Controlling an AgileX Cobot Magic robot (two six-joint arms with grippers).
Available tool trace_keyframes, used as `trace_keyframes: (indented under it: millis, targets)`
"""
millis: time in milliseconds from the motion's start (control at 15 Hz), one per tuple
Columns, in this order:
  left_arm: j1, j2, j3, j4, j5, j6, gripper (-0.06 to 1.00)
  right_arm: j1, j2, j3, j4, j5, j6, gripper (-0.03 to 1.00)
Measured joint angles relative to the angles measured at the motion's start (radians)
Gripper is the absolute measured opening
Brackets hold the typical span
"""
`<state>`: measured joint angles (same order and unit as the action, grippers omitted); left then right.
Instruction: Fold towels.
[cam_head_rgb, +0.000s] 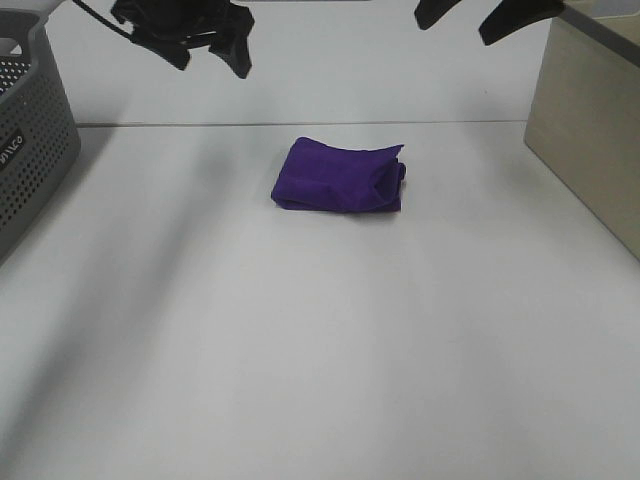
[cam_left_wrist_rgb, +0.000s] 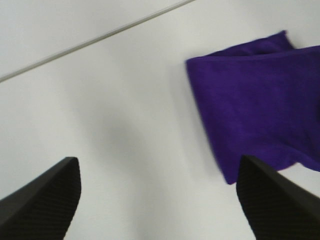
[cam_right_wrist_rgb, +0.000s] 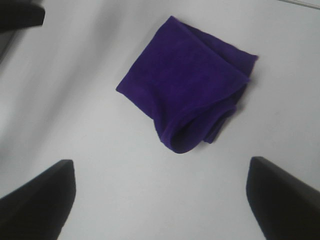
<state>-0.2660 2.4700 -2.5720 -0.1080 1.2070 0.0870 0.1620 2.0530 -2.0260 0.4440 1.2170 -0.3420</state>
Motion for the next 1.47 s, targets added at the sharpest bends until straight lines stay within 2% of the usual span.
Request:
trace_keyframes:
  millis: [67, 133, 333, 400, 733, 1067, 1467]
  targets:
    - [0.011, -0.009, 0.000, 0.063, 0.003, -0.029, 0.78, 0.042, 0.011, -0.001, -0.010, -0.004, -0.013, 0.89]
    - [0.020, -0.013, 0.000, 0.083, 0.004, -0.043, 0.78, 0.067, 0.022, -0.001, -0.012, -0.009, -0.022, 0.89]
    - [0.061, -0.039, 0.000, 0.108, 0.005, -0.069, 0.78, 0.183, 0.117, -0.001, -0.009, -0.032, -0.107, 0.89]
    - [0.066, -0.047, 0.000, 0.108, 0.005, -0.069, 0.78, 0.197, 0.154, -0.001, -0.001, -0.045, -0.129, 0.89]
    - [0.068, -0.064, 0.000, 0.103, 0.006, -0.069, 0.78, 0.195, 0.354, -0.001, 0.055, -0.156, -0.216, 0.87]
    - [0.068, -0.064, 0.000, 0.103, 0.007, -0.070, 0.78, 0.181, 0.384, -0.001, -0.014, -0.197, -0.218, 0.87]
    - [0.068, -0.064, 0.000, 0.103, 0.007, -0.070, 0.77, 0.104, 0.427, -0.001, -0.008, -0.257, -0.222, 0.86]
